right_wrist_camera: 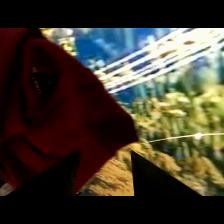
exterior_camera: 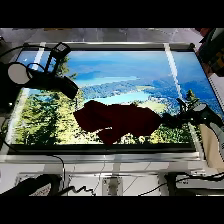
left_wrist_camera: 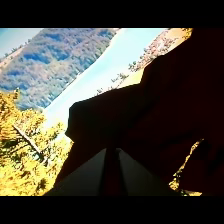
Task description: Fold the clothes and pants, and hang the long-sleeved shirts on hangers.
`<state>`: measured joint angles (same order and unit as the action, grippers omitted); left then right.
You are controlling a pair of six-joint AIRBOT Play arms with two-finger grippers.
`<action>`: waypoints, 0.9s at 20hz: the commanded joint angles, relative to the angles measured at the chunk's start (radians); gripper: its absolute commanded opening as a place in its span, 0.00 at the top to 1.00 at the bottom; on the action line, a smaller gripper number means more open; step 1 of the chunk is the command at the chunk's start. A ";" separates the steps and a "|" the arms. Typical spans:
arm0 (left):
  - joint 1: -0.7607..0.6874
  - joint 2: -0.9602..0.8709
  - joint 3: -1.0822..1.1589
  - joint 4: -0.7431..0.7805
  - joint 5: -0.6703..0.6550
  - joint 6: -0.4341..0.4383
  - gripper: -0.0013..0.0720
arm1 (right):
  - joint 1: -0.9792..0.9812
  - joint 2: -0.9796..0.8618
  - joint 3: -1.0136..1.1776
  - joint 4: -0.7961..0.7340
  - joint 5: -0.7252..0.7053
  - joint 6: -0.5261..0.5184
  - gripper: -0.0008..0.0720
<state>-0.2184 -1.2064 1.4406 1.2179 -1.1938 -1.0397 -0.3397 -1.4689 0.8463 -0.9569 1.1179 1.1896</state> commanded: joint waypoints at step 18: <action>0.340 -0.327 -0.018 0.046 -0.089 -0.236 0.49 | 0.147 0.171 -0.206 0.214 -0.151 -0.160 0.97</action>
<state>0.0189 -1.4727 1.4349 1.3178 -1.2224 -1.2503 -0.1951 -1.3754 0.6395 -0.7227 0.9905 1.0279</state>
